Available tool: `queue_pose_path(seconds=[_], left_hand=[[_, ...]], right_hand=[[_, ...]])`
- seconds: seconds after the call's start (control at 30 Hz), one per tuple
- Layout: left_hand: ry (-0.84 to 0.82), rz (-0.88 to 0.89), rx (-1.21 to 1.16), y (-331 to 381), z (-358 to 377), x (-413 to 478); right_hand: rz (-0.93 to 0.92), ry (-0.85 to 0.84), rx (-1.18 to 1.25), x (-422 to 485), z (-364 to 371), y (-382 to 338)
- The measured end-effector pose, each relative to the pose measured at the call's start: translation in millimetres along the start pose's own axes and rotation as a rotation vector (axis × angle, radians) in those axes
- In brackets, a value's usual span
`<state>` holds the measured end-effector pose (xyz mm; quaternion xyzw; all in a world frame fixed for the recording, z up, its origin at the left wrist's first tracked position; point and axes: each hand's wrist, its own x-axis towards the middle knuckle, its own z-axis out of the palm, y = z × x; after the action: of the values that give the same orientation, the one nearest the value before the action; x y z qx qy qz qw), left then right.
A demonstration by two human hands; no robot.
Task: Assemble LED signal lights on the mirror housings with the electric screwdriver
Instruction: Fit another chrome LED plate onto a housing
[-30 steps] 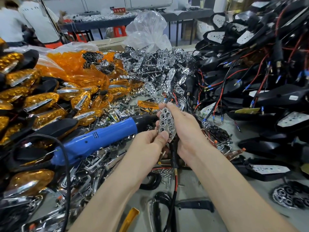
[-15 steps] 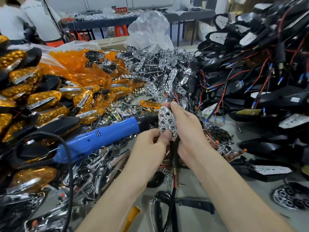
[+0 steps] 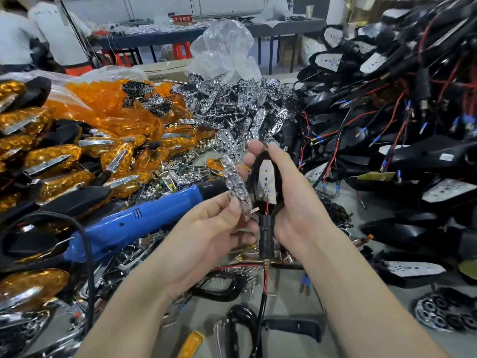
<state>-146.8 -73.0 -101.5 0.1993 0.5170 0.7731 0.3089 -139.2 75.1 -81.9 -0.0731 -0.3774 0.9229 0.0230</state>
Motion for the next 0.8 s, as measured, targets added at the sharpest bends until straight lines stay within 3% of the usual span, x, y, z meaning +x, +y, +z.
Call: queue_pose_path(seconds=[0.23, 0.53, 0.8], left_hand=[[-0.166, 0.02, -0.132, 0, -8, 2], [-0.025, 0.039, -0.333, 4, -19, 3], [0.014, 0.011, -0.35, 6, -15, 2]], right_hand=[[-0.071, -0.09, 0.114, 1, -2, -3], [-0.129, -0.113, 0.132, 2, -3, -5], [-0.162, -0.137, 0.11, 1, -4, -4]])
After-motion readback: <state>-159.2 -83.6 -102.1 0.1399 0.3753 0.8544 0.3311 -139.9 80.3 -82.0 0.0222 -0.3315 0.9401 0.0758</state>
